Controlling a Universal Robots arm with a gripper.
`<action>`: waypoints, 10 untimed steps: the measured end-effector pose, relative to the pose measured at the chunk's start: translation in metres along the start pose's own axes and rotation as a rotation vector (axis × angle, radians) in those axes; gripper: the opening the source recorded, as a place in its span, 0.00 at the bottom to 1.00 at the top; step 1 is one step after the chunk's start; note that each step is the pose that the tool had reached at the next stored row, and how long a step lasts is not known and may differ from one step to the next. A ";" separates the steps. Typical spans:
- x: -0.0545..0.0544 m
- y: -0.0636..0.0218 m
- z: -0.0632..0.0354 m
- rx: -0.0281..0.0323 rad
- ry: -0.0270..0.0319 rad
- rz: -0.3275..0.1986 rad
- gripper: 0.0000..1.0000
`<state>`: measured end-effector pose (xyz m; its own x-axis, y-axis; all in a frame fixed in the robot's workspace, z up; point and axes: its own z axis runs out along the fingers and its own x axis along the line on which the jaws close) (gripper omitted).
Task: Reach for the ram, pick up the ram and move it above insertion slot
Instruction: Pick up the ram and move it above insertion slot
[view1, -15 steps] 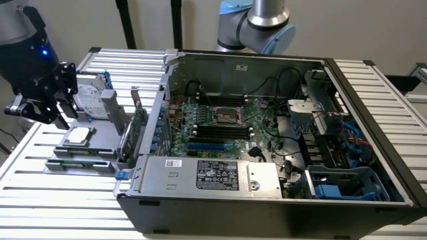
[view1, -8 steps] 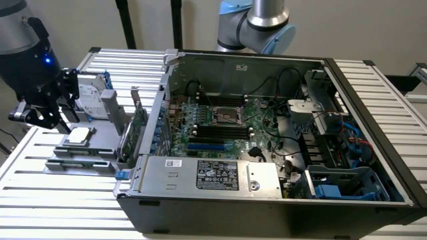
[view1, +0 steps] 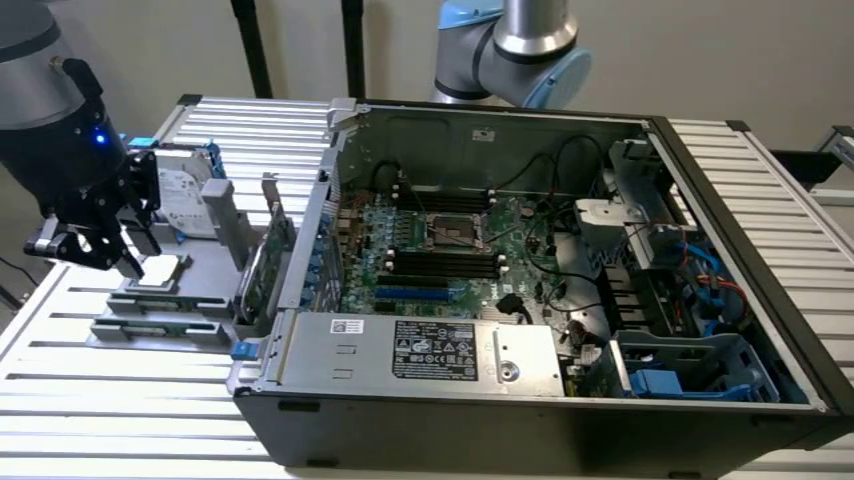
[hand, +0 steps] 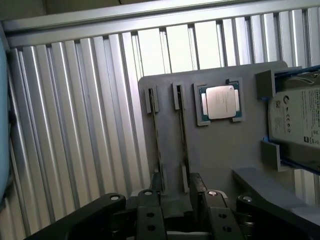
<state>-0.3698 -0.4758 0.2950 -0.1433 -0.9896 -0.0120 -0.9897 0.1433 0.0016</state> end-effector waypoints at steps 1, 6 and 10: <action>0.000 0.0004 0.0019 0.0002 -0.0001 0.000 0.36; 0.003 0.0022 0.0110 0.0000 -0.0001 -0.005 0.36; 0.005 0.0030 0.0182 0.0000 -0.0001 -0.011 0.36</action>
<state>-0.3736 -0.4803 0.2768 -0.1327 -0.9911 -0.0121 -0.9912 0.1326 0.0015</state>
